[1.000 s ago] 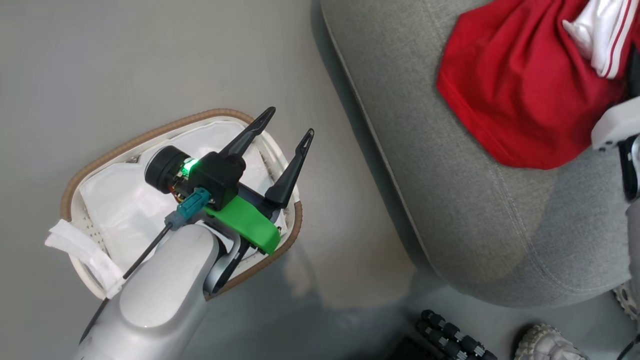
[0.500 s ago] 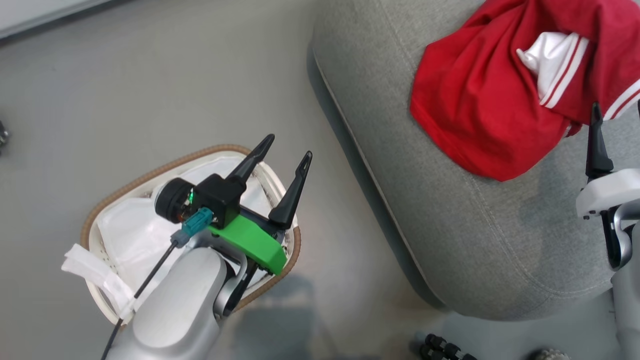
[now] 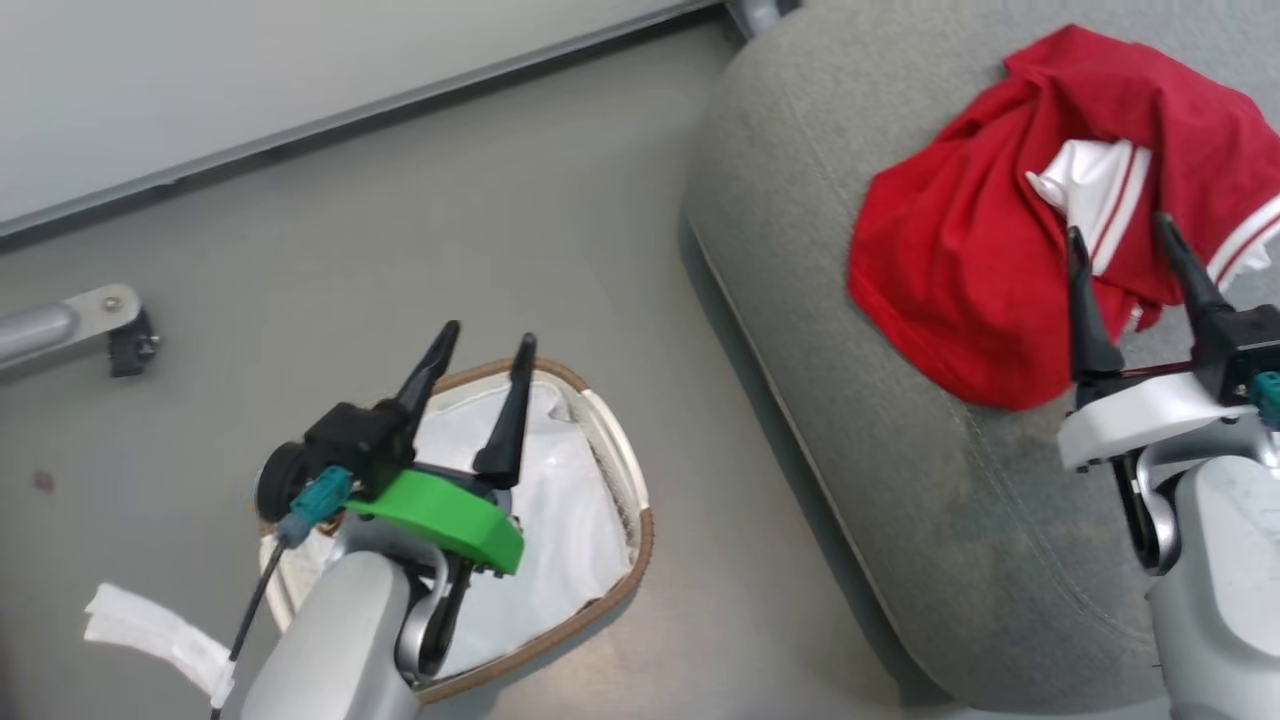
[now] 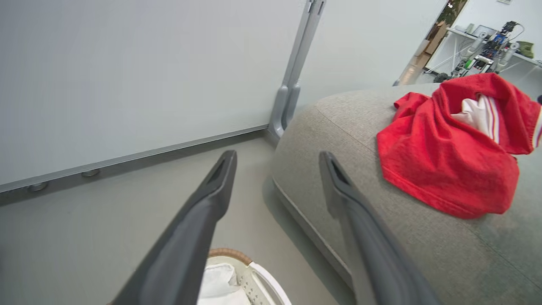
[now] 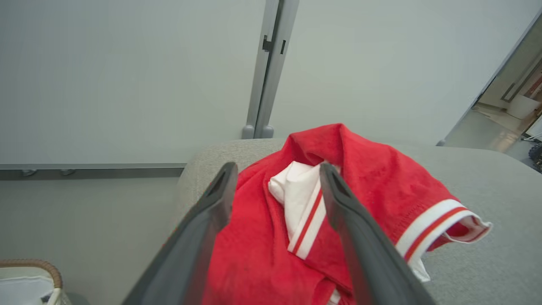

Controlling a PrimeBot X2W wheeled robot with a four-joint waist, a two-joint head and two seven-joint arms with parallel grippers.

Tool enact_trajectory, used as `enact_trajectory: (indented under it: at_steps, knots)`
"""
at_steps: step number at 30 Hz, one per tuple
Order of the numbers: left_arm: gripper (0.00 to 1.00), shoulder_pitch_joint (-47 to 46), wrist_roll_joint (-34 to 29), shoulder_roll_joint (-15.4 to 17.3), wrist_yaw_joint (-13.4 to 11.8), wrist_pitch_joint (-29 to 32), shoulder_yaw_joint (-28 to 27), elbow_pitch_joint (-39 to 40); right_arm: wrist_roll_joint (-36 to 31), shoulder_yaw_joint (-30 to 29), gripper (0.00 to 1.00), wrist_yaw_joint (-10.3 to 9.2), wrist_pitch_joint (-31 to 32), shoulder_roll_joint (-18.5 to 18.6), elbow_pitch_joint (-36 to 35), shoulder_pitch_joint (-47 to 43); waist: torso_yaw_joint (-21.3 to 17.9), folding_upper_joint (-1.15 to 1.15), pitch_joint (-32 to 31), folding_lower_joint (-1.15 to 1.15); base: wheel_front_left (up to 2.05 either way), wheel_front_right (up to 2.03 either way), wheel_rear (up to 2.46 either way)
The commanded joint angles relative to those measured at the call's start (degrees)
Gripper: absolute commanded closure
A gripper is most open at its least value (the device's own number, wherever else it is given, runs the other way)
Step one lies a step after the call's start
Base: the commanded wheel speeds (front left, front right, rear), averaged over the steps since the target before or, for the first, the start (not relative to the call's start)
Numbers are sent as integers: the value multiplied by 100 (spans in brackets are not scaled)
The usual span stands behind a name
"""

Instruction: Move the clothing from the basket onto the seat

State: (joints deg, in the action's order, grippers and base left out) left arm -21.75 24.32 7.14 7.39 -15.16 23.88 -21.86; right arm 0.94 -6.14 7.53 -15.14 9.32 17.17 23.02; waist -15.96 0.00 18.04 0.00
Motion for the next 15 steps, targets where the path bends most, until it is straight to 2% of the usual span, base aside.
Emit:
enact_trajectory:
  at_steps: [1,10,15]
  knots:
    - [0,143,-77,-3,13,3,-153,-16,59,66,0,-8,-1,-52,0,-81,500,0,-370,0,0,0,0]
    - [0,611,-572,-132,-13,2,-1395,-195,175,657,0,-8,-1,-436,202,-128,1169,0,-596,0,0,0,0]
    - [0,882,-813,-226,-28,3,-2006,-256,182,732,0,-8,-1,-559,356,-173,1438,0,-742,0,0,0,0]
